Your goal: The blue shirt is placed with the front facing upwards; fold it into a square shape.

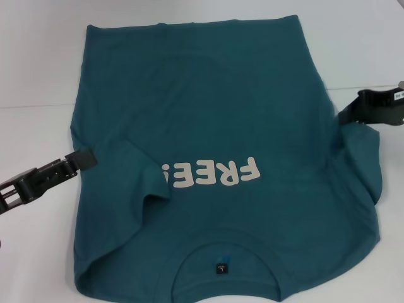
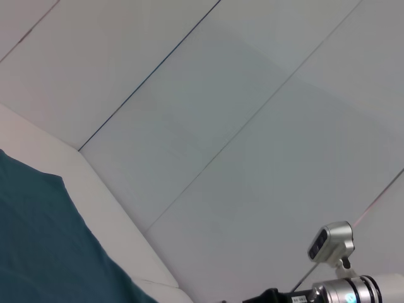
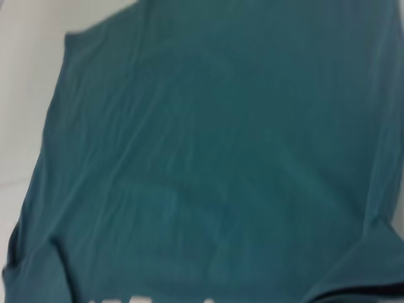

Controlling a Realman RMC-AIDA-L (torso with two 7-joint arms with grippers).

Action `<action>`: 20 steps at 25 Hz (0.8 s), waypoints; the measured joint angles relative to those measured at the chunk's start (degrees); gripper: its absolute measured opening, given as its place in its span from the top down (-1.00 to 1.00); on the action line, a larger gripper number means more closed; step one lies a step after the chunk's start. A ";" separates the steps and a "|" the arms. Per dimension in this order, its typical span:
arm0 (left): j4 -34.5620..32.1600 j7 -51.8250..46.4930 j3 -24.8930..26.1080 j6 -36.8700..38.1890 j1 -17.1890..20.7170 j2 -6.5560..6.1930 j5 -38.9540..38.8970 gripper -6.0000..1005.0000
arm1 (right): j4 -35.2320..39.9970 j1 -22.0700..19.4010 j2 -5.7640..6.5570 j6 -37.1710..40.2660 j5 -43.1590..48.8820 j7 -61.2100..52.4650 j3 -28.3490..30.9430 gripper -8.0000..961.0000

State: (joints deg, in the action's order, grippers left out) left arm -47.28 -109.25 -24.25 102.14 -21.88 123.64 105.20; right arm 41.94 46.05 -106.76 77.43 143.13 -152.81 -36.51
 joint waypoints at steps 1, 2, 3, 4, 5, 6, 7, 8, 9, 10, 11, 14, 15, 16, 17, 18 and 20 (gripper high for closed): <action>0.00 0.00 0.00 -0.01 0.00 0.02 0.00 -0.76 | -0.04 -0.09 -0.15 -0.88 -0.18 -0.24 0.08 0.91; 0.00 0.00 0.00 -0.06 0.00 0.05 0.00 -0.76 | -0.07 -0.14 -0.35 -1.68 -0.37 -0.48 0.09 0.91; 0.00 0.00 0.01 -0.10 0.00 0.07 0.00 -0.76 | -0.08 -0.15 -0.72 -2.70 -0.50 -0.66 0.08 0.91; 0.02 0.00 0.01 -0.12 0.00 0.09 0.00 -0.76 | -0.12 -0.14 -1.10 -3.46 -0.58 -0.74 -0.02 0.91; 0.06 0.00 0.01 -0.12 0.00 0.10 0.00 -0.76 | -0.24 -0.05 -1.52 -4.40 -0.57 -0.77 -0.18 0.91; 0.15 -0.03 0.00 -0.12 0.00 0.10 0.00 -0.76 | -0.59 0.18 -1.95 -5.60 -0.50 -0.79 -0.35 0.91; 0.27 -0.07 0.01 -0.12 0.00 0.11 0.00 -0.76 | -0.99 0.39 -2.25 -6.58 -0.45 -0.79 -0.46 0.90; 0.39 -0.11 0.01 -0.15 0.00 0.11 0.00 -0.76 | -1.64 0.69 -2.48 -7.54 -0.39 -0.79 -0.47 0.90; 0.49 -0.14 0.01 -0.20 0.00 0.11 -0.05 -0.76 | -2.42 1.05 -2.67 -8.68 -0.38 -0.79 -0.47 0.90; 0.56 -0.14 0.00 -0.23 0.00 0.11 -0.14 -0.76 | -3.15 1.42 -2.80 -9.59 -0.38 -0.79 -0.47 0.90; 0.60 -0.15 -0.01 -0.27 0.00 0.11 -0.33 -0.76 | -3.96 1.79 -2.90 -10.43 -0.38 -0.79 -0.47 0.90; 0.67 -0.17 -0.01 -0.31 0.00 0.07 -0.50 -0.76 | -5.41 2.73 -3.02 -11.67 -0.28 -0.56 -0.62 0.90; 0.69 -0.17 -0.01 -0.33 0.00 0.05 -0.53 -0.76 | -5.68 2.96 -3.05 -11.66 -0.10 -0.46 -0.86 0.90; 0.70 -0.18 0.00 -0.34 0.00 0.04 -0.54 -0.76 | -5.77 3.09 -3.03 -11.39 0.19 -0.42 -1.31 0.90; 0.71 -0.18 0.08 -0.37 0.00 0.04 -0.55 -0.76 | -5.81 3.10 -2.96 -11.10 0.40 -0.44 -1.74 0.90; 0.70 -0.18 0.25 -0.40 0.00 0.03 -0.55 -0.76 | -5.73 2.96 -2.83 -10.82 0.54 -0.53 -2.08 0.90; 0.70 -0.18 0.52 -0.42 0.00 0.02 -0.56 -0.76 | -5.46 2.44 -2.42 -10.05 0.55 -0.64 -2.23 0.90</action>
State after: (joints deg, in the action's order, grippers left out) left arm -46.58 -109.43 -23.73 101.72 -21.88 123.66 104.64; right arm 36.48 48.49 -109.17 67.38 143.69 -153.44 -38.74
